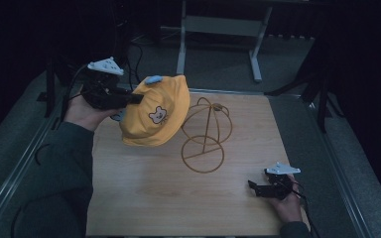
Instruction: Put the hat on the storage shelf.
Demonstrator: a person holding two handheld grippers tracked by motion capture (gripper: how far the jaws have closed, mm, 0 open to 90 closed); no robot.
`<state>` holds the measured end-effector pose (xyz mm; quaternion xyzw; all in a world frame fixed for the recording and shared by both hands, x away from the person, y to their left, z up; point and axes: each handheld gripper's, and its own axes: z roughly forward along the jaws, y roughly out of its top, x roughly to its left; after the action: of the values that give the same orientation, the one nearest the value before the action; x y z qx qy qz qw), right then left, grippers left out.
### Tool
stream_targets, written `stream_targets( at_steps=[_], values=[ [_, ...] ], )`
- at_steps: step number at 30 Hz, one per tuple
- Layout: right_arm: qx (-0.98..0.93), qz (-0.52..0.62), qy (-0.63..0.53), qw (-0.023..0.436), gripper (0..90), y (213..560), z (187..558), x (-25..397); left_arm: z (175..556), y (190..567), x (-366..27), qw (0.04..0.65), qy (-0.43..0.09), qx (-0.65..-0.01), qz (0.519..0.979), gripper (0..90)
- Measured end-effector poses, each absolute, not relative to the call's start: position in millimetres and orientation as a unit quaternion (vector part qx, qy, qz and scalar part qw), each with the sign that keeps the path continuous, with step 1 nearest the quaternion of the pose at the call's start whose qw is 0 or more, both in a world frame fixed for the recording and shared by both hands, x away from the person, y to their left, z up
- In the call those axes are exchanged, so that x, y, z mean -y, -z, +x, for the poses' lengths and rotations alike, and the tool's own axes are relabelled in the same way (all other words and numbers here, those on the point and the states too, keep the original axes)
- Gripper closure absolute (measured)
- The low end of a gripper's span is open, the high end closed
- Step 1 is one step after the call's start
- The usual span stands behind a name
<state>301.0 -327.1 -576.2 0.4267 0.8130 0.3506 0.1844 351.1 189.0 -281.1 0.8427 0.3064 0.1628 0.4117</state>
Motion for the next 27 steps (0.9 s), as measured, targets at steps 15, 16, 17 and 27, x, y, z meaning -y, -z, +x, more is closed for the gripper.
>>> stream_targets(
  at_steps=[15, 16, 17, 27],
  values=[
    [-0.814, 0.426, -0.350, 0.185, 14.1, 576, 301, 327, 346, 274, -184, 0.432, -0.152, -0.282, 0.843, 82.6],
    [-0.814, 0.426, -0.350, 0.185, 14.1, 576, 301, 327, 345, 273, -183, 0.432, -0.152, -0.280, 0.844, 82.6],
    [-0.814, 0.426, -0.350, 0.185, 14.1, 576, 301, 327, 345, 272, -182, 0.433, -0.152, -0.278, 0.844, 82.6],
    [-0.813, 0.426, -0.350, 0.184, 14.1, 576, 301, 327, 343, 270, -173, 0.439, -0.151, -0.268, 0.844, 82.6]
  ],
)
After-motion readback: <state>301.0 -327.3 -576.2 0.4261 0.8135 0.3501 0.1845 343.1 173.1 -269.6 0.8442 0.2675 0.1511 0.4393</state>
